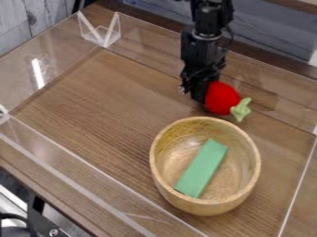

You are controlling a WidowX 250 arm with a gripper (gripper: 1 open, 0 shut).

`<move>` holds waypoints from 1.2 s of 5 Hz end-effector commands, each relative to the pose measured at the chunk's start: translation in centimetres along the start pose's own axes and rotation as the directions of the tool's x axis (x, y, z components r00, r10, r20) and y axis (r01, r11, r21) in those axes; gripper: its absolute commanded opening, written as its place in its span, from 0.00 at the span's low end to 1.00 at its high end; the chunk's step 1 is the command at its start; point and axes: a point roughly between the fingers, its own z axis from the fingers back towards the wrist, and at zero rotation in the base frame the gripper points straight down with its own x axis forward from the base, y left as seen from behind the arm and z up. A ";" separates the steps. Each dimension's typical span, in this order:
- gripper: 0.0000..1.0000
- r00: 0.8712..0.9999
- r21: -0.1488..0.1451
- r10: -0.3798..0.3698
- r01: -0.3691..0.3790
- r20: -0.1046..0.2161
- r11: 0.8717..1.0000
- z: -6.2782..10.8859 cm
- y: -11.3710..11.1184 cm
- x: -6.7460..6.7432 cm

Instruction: Move the red object to the left side of the table

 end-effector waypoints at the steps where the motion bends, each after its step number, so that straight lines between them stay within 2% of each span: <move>1: 0.00 0.999 -0.119 -0.031 0.028 -0.027 0.993 4.8 -0.7 -0.3; 2: 0.00 0.998 -0.141 -0.016 0.009 -0.052 0.990 7.4 0.0 1.6; 3: 0.00 0.997 -0.160 0.029 -0.039 -0.066 0.986 9.6 1.3 4.3; 4: 0.00 0.990 -0.175 0.124 -0.133 -0.065 0.976 9.1 2.0 5.1; 5: 0.00 0.978 -0.183 0.198 -0.206 -0.060 0.961 8.2 2.6 5.3; 6: 0.00 0.964 -0.194 0.260 -0.266 -0.056 0.944 8.1 3.6 6.8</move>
